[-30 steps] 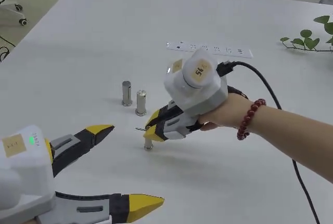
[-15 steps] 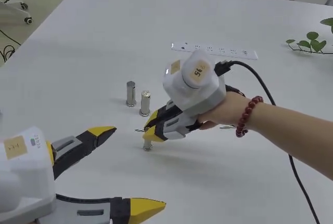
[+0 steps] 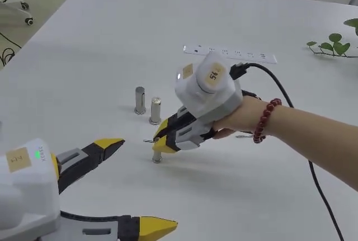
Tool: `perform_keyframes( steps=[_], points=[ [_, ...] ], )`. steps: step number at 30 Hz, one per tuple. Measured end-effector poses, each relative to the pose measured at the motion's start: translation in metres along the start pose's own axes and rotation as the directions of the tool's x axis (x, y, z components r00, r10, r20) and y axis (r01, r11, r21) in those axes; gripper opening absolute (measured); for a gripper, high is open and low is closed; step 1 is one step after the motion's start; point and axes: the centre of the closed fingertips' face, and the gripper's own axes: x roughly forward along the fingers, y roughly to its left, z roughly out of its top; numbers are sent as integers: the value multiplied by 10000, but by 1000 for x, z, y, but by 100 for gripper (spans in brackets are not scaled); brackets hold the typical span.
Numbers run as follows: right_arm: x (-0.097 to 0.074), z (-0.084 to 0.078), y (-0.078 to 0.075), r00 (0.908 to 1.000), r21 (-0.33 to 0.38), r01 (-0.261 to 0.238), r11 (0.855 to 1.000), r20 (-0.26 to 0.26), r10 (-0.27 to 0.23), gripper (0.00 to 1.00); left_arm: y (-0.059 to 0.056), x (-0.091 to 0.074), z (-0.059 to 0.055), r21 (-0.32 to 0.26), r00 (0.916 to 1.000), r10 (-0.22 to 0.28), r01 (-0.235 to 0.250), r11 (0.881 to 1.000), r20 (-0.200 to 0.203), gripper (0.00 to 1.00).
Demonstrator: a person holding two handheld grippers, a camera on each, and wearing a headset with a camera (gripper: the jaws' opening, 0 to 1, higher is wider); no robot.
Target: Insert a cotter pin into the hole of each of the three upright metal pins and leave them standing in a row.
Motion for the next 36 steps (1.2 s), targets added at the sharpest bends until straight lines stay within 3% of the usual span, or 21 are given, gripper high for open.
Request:
perform_keyframes(
  steps=[8, 18, 36],
  points=[
    [4, -10, 2, 9995, 181, -10, 9998, -310, 15, 12, 2, -2, 0, -14, 10000, 74, -74, 10000, -39, 97],
    [3, -5, 2, 9999, 449, 62, 9990, -156, -55, 16, 3, -3, -1, -1, 9999, 125, -125, 9999, -86, 97],
    [-12, 15, -2, 9970, 1301, 300, 9910, 670, -390, 27, 5, -4, 0, -24, 9995, 294, -295, 9996, -86, 99]
  ],
)
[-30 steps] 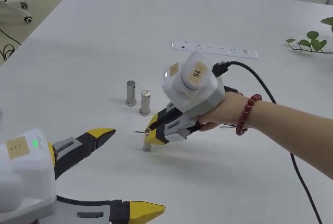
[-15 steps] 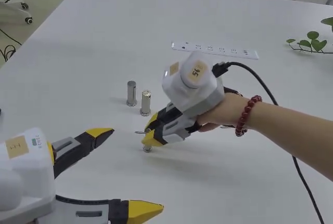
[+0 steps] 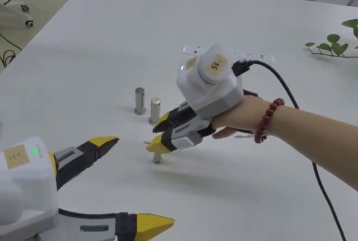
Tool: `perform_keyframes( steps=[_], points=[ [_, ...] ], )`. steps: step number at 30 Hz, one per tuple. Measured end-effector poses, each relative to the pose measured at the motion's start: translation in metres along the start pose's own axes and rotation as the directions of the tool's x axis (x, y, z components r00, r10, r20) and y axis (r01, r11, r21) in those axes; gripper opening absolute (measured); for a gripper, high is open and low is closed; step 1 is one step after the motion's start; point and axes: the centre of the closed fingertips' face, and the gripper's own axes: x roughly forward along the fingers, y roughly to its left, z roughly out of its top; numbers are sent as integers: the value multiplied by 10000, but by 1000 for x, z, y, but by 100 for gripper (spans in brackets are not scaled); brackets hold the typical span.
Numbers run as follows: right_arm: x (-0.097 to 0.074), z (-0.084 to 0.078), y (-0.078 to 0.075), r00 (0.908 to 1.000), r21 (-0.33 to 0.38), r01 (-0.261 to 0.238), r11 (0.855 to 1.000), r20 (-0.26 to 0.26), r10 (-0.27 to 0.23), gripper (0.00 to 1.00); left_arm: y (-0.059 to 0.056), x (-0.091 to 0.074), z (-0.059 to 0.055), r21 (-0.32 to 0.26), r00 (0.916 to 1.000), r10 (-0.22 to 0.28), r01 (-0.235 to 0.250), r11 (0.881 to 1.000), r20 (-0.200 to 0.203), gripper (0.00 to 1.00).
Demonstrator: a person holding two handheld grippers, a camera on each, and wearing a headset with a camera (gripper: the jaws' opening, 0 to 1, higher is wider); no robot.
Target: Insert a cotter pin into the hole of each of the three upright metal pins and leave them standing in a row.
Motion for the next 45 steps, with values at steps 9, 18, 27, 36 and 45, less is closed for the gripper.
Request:
perform_keyframes(
  steps=[9, 18, 27, 36, 45],
  points=[
    [-9, 11, -17, 9972, 379, 553, 9978, 485, -571, 29, 1, 1, 0, -65, 10000, 62, -62, 10000, 5, 99],
    [-10, 20, -42, 9856, 1027, 1352, 9855, 882, -1444, 30, 3, 0, 0, -118, 9998, 183, -184, 9998, -32, 99],
    [-7, 19, -66, 9713, 1862, 1946, 9631, 1000, -2156, 30, 5, 0, 0, -196, 9996, 284, -284, 9994, -17, 99],
    [3, 12, -81, 9612, 2318, 2300, 9452, 977, -2579, 29, 9, 0, 0, -280, 9992, 400, -399, 9988, 55, 99],
    [14, 13, -90, 9523, 2621, 2483, 9326, 1102, -2845, 28, 11, 0, -2, -314, 9988, 481, -479, 9984, 60, 98]
  ],
)
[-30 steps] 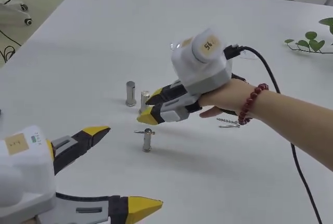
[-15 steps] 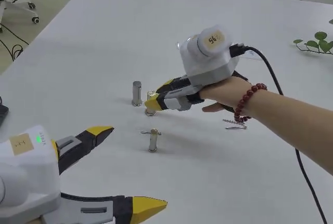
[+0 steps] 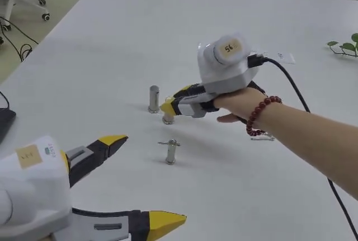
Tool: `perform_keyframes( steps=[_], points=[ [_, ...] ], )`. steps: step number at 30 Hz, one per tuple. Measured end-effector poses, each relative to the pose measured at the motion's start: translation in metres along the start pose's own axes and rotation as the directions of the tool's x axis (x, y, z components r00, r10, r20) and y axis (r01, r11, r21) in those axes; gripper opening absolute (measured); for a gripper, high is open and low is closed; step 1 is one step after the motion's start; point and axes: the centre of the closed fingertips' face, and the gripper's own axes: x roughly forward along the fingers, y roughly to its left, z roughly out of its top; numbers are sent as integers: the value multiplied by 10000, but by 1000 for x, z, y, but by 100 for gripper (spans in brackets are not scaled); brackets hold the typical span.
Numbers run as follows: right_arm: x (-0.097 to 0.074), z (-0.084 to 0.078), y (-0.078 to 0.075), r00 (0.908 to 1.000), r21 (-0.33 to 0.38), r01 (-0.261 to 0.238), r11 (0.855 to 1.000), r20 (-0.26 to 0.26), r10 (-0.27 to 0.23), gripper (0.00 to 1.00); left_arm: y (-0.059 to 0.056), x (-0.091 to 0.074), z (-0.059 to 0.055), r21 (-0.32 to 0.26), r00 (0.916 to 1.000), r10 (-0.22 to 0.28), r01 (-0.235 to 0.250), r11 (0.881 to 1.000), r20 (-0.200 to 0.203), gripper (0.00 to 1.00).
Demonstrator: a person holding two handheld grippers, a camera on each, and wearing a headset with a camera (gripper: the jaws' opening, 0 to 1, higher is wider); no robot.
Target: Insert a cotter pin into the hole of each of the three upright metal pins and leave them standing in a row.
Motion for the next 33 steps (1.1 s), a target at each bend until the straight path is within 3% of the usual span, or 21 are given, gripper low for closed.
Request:
perform_keyframes(
  steps=[9, 14, 20, 25, 33],
  points=[
    [5, -1, -3, 9998, -204, 193, 9996, -18, -193, 25, 3, -1, -3, -18, 9999, 59, -59, 10000, -92, 97],
    [6, 0, -4, 9997, -419, 226, 9989, 53, -224, 17, 4, -1, -2, -30, 9999, 75, -76, 10000, -69, 96],
    [6, -1, -4, 9996, -1114, 292, 9933, 9, -293, 14, 4, -2, -2, 0, 9999, 96, -96, 10000, -115, 96],
    [10, 1, -11, 9997, -1055, 241, 9941, -23, -245, 13, 4, -3, -3, 19, 9998, 123, -123, 9999, -148, 95],
    [8, 0, -7, 9996, -1190, 257, 9926, -43, -264, 12, 5, -2, -1, 38, 9998, 125, -125, 9999, -122, 95]
  ],
)
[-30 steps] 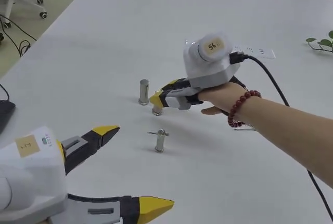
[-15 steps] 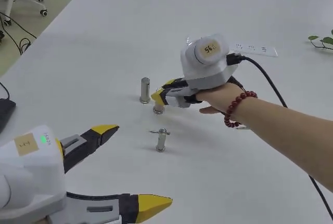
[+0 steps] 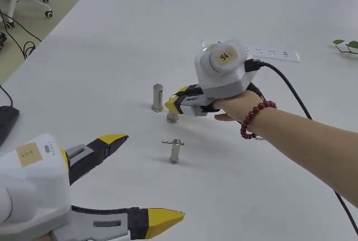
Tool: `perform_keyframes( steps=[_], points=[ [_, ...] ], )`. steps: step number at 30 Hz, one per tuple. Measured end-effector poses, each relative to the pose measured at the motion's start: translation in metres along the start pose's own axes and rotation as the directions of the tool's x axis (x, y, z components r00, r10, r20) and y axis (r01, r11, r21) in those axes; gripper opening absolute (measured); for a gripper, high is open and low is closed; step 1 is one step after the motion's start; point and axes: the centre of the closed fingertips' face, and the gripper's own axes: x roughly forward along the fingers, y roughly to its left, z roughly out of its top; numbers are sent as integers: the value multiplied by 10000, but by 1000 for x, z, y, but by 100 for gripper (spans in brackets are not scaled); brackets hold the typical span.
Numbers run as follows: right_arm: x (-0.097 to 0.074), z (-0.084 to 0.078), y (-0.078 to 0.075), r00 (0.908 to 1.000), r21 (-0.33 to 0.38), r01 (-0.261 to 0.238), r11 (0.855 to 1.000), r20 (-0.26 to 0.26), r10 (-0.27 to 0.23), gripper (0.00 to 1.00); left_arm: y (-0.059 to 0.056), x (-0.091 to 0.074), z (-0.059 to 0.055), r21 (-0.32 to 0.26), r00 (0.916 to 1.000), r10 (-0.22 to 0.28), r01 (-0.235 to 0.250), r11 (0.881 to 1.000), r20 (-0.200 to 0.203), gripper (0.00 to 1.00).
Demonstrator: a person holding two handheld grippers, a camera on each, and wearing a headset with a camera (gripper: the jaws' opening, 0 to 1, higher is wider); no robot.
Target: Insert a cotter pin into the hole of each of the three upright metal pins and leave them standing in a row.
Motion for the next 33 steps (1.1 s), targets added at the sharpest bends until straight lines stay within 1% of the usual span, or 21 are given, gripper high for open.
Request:
perform_keyframes(
  steps=[9, 19, 22, 33],
  points=[
    [-10, -2, 3, 9999, 224, -82, 9997, -114, 85, 12, 0, -1, 2, 76, 10000, 5, -5, 10000, -2, 94],
    [-25, -9, 3, 9994, 371, -175, 9992, -284, 185, 12, -5, 1, 6, 173, 10000, -29, 27, 9998, 87, 95],
    [-32, -13, 4, 9990, 383, -251, 9990, -351, 265, 12, -7, 1, 6, 177, 10000, -55, 53, 9998, 78, 95],
    [-61, -36, 20, 9965, 262, -513, 9983, -649, 529, 12, -10, 3, 9, 332, 9998, -124, 120, 9994, 129, 95]
  ],
)
